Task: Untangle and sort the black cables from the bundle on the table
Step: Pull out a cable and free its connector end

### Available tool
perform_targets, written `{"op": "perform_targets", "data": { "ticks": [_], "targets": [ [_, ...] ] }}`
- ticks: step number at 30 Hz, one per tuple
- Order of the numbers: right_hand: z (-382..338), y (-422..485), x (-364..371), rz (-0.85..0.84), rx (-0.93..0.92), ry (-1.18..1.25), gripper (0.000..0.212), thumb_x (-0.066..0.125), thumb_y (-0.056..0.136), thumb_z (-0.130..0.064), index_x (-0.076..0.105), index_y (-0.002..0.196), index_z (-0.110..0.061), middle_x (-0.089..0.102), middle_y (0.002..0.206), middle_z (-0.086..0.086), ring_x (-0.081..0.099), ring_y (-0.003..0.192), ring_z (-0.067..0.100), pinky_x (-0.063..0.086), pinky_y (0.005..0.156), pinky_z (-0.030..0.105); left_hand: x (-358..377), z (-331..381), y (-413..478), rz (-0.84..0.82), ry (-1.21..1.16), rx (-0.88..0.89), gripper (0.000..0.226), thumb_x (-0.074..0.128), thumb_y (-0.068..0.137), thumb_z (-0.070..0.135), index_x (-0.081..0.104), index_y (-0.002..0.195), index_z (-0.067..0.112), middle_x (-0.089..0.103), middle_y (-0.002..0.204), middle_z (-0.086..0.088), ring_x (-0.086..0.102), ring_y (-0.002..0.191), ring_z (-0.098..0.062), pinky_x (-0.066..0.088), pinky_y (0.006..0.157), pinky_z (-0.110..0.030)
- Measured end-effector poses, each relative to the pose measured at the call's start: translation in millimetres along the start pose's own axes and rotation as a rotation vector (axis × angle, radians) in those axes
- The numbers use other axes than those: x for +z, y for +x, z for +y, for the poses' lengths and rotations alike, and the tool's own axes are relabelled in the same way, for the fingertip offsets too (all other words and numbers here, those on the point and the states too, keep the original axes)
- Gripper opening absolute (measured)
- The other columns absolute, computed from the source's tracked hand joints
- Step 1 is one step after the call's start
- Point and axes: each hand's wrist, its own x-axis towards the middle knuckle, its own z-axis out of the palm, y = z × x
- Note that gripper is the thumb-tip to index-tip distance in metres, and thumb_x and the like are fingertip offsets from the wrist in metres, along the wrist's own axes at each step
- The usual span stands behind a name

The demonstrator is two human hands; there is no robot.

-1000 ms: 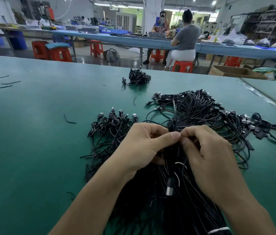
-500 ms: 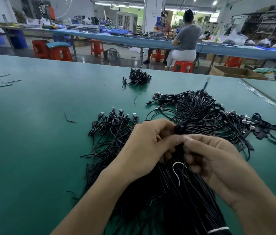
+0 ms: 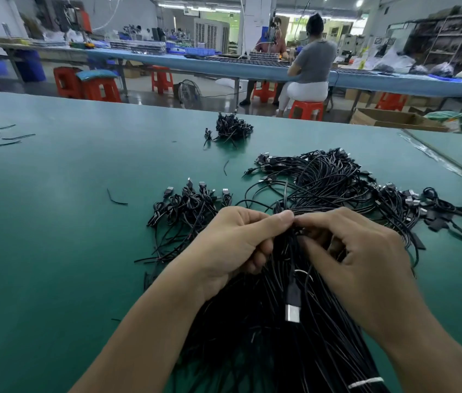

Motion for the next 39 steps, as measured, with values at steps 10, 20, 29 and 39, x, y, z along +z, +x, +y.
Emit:
{"op": "perform_targets", "data": {
  "ticks": [10, 20, 29, 39],
  "targets": [
    [2.5, -2.0, 2.4, 0.072, -0.073, -0.021, 0.025, 0.080, 0.077, -0.007, 0.074, 0.097, -0.022, 0.064, 0.087, -0.021, 0.055, 0.082, -0.014, 0.037, 0.076, 0.000, -2.1, -5.0, 4.3, -0.064, -0.079, -0.056, 0.028, 0.073, 0.086, 0.032, 0.069, 0.060, 0.020, 0.050, 0.047, 0.007, 0.041, 0.036, -0.004, 0.032, 0.035, -0.013],
    [2.0, -1.6, 4.8, 0.071, -0.024, 0.017, 0.008, 0.075, 0.085, -0.014, 0.076, 0.093, -0.016, 0.069, 0.086, -0.015, 0.063, 0.084, -0.002, 0.043, 0.076, 0.004, -0.9, -3.0, 4.3, -0.046, -0.095, -0.060, 0.022, 0.076, 0.064, 0.043, 0.071, 0.056, 0.023, 0.049, 0.046, 0.009, 0.040, 0.035, -0.002, 0.031, 0.034, -0.012],
    [-0.9, -1.6, 6.4, 0.047, 0.193, 0.257, 0.010, 0.076, 0.083, -0.025, 0.075, 0.088, -0.034, 0.072, 0.080, -0.024, 0.069, 0.076, 0.000, 0.050, 0.068, 0.010, 2.5, -3.8, 1.8, -0.012, -0.061, -0.031, 0.029, 0.072, 0.088, 0.029, 0.074, 0.060, 0.025, 0.053, 0.048, 0.007, 0.044, 0.038, -0.002, 0.035, 0.037, -0.013],
    [3.1, -2.0, 1.8, 0.046, 0.148, 0.157, 0.019, 0.078, 0.080, -0.015, 0.076, 0.096, -0.025, 0.071, 0.083, -0.018, 0.067, 0.081, -0.001, 0.050, 0.074, 0.011, 1.3, -3.6, 3.4, -0.036, -0.113, -0.046, 0.021, 0.076, 0.068, 0.039, 0.070, 0.054, 0.024, 0.051, 0.046, 0.008, 0.042, 0.036, -0.002, 0.033, 0.035, -0.013]
  ]
}}
